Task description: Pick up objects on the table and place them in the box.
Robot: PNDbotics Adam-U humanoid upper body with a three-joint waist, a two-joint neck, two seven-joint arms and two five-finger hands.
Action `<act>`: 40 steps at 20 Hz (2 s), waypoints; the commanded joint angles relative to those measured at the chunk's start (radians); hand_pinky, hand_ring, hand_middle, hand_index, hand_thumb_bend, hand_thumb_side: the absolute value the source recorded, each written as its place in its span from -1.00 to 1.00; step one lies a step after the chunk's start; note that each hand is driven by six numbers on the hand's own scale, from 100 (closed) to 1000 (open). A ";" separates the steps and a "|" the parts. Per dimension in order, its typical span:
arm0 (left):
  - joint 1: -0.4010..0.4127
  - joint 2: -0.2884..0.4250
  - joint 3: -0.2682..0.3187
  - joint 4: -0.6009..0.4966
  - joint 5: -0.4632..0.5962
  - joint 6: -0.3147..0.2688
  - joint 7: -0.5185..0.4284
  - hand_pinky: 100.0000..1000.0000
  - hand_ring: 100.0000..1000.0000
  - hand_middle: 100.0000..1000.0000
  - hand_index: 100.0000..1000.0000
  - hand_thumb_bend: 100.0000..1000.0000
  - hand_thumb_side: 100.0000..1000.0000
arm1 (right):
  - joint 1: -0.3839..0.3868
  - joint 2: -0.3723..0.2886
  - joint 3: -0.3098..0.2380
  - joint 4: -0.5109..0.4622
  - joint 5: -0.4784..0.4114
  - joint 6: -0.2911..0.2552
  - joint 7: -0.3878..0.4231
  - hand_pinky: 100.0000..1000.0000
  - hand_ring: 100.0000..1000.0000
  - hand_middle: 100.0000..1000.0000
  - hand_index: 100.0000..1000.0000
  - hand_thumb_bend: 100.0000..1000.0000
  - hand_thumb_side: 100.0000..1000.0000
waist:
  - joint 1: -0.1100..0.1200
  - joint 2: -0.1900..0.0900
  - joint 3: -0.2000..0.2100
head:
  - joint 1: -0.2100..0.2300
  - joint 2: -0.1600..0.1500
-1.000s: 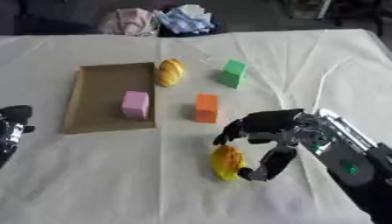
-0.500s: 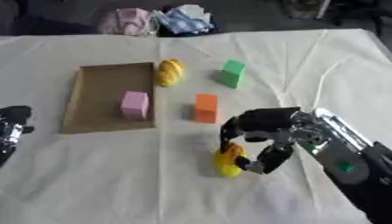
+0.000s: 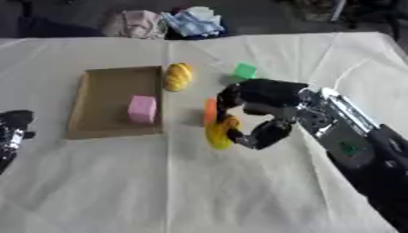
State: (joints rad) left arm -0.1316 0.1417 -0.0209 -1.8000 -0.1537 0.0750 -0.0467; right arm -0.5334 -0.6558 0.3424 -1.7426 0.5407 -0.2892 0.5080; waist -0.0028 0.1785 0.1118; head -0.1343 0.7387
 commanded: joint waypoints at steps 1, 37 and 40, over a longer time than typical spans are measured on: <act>-0.004 0.017 -0.001 -0.015 0.002 -0.002 -0.002 0.43 0.63 0.40 0.43 -0.80 0.04 | -0.084 -0.001 -0.025 0.044 -0.020 0.020 -0.027 0.49 0.39 0.18 -0.12 -1.00 -1.00 | -0.007 -0.028 0.004 | 0.002 0.000; -0.055 -0.013 -0.056 -0.021 0.024 -0.010 -0.061 0.44 0.63 0.40 0.43 -0.81 0.04 | -0.575 0.535 -0.194 0.989 0.528 0.030 -0.299 0.48 0.42 0.22 0.40 -1.00 -0.95 | 0.010 0.012 0.158 | -0.143 -0.040; -0.054 -0.014 -0.056 -0.020 0.024 -0.010 -0.062 0.44 0.63 0.40 0.43 -0.81 0.04 | -0.568 0.546 -0.194 1.002 0.560 0.040 -0.324 0.49 0.43 0.25 0.54 -0.80 -0.53 | 0.010 0.013 0.158 | -0.145 -0.040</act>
State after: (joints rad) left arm -0.1757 0.1226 -0.0763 -1.8004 -0.1316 0.0665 -0.1053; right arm -1.0822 -0.1078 0.1547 -0.7369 1.0827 -0.2536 0.1976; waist -0.0023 0.1915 0.2681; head -0.2757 0.7106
